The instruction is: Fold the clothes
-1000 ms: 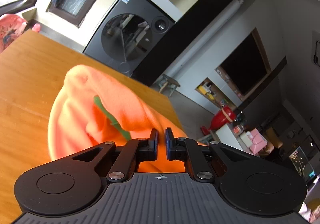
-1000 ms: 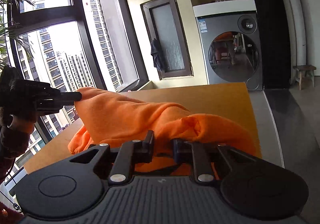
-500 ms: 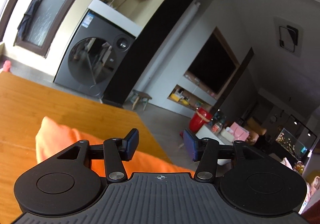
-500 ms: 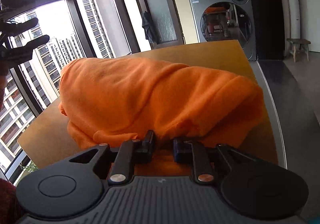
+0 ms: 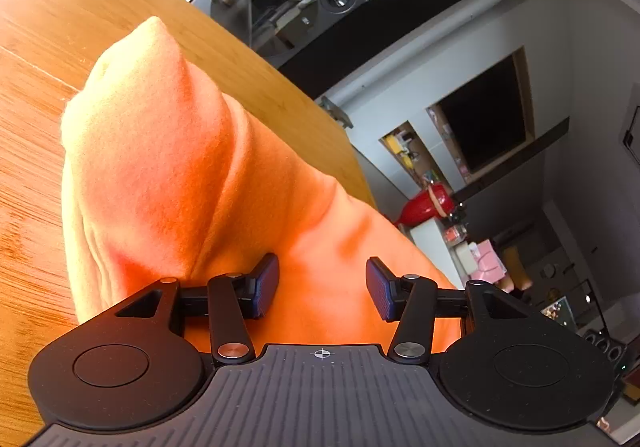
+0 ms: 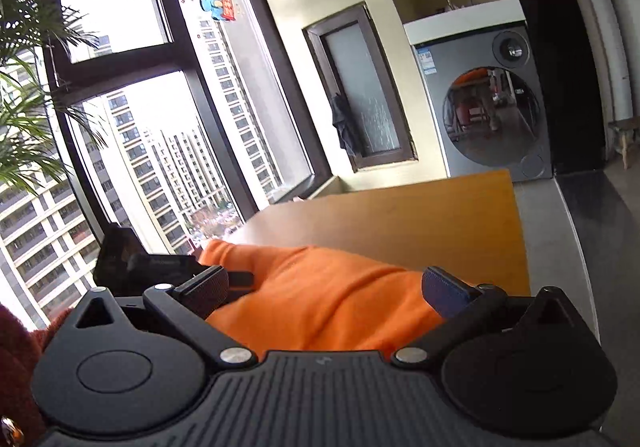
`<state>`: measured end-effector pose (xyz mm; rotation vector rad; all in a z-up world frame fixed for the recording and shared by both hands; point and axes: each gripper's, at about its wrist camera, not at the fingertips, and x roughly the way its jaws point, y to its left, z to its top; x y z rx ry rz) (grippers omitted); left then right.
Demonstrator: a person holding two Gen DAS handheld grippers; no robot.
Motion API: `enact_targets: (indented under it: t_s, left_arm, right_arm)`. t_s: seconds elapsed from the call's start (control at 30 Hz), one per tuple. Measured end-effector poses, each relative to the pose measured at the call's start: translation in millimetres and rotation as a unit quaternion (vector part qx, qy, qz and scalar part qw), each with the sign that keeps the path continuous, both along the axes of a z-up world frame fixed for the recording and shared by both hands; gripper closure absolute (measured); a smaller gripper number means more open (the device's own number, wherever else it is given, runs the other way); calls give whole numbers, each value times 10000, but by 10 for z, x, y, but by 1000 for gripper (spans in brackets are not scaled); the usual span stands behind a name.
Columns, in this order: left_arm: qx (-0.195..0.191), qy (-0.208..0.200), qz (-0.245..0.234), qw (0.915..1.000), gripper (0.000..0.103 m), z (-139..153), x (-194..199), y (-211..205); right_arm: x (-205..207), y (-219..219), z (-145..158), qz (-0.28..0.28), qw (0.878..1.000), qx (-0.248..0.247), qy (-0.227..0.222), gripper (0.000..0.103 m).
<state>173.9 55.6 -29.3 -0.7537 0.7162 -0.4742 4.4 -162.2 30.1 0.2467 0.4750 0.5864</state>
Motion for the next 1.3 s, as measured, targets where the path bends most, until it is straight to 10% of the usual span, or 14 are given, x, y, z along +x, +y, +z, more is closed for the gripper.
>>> enact_targets:
  t_s: [0.23, 0.33, 0.43, 0.7, 0.93, 1.2, 1.3]
  left_arm:
    - [440, -242, -174, 9986, 34, 168, -126, 35]
    - [915, -466, 148, 9946, 12, 341, -208, 182]
    - [1272, -349, 738, 9885, 15, 436, -192, 364]
    - [343, -1486, 216, 9881, 7, 896, -69, 268]
    - [34, -142, 327, 9994, 21, 152, 366, 263]
    - [33, -444, 335, 9984, 8, 369, -93, 333]
    - [-566, -580, -309, 9962, 5, 431, -207, 155]
  right_arm:
    - [652, 551, -493, 57, 9942, -447, 976, 0]
    - [542, 775, -613, 16, 9914, -1195, 541, 0]
    - [509, 858, -601, 60, 9888, -1415, 472, 0]
    - [551, 816, -567, 78, 9915, -1188, 533, 0]
    - [535, 782, -559, 51, 9919, -1167, 502, 0]
    - [545, 823, -550, 33, 9899, -1318, 514, 0]
    - [536, 792, -553, 25, 9906, -1266, 513, 0]
